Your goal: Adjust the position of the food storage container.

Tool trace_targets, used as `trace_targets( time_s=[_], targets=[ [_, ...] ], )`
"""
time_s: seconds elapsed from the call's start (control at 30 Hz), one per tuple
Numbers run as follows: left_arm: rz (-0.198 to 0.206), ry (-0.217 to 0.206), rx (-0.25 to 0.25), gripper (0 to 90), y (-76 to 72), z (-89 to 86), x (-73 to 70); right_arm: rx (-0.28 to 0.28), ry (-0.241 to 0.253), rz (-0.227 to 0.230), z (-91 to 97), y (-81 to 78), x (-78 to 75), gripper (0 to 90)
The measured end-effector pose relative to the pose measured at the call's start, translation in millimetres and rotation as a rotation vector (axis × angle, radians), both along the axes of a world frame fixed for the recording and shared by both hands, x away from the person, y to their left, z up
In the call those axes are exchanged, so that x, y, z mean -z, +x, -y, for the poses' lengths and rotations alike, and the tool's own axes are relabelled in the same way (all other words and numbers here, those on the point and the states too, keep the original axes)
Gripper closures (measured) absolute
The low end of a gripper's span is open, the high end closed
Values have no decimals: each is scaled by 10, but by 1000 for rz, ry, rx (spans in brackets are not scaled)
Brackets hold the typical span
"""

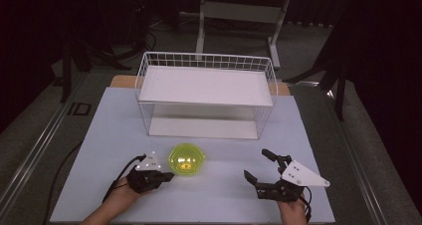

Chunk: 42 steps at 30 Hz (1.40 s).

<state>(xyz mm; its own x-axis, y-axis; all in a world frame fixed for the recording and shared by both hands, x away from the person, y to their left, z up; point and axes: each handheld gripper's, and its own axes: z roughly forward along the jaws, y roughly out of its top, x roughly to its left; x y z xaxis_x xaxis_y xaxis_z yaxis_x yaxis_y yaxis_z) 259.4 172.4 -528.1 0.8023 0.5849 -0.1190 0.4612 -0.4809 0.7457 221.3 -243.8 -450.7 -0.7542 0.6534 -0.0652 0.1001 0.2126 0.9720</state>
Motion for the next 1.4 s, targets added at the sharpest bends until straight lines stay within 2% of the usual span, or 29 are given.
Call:
trace_targets(
  time_s=[0.07, 0.17, 0.3, 0.37, 0.5, 0.87, 1.07, 1.2, 1.4],
  targets=[
    [3, -2, -42, 900, 64, -65, -4, 1, -5, 1, -3, 5, 3, 151],
    [8, 12, -77, 900, 147, -79, 8, -1, -5, -2, -6, 5, 8, 151],
    [-5, 6, -94, 900, 238, -32, 42, 1, -4, -2, -1, 1, 7, 151],
    [-13, 1, -80, 900, 248, 26, 52, -1, 0, -5, 6, 5, 7, 151],
    [-11, 26, -47, 900, 238, 169, 46, 0, 1, -7, 12, 11, 15, 151],
    [-34, -2, 0, 900, 283, 480, 31, -3, -5, -2, 14, 1, 11, 151],
    [-40, -8, 3, 900, 319, 586, 61, -10, -6, -10, 8, -4, 28, 151],
    [-43, -4, -13, 900, 340, 580, 51, -13, -10, -14, 2, 0, 37, 151],
    [-43, -38, -47, 900, 326, 456, 11, -15, -7, -22, 0, 12, 51, 151]
  ],
)
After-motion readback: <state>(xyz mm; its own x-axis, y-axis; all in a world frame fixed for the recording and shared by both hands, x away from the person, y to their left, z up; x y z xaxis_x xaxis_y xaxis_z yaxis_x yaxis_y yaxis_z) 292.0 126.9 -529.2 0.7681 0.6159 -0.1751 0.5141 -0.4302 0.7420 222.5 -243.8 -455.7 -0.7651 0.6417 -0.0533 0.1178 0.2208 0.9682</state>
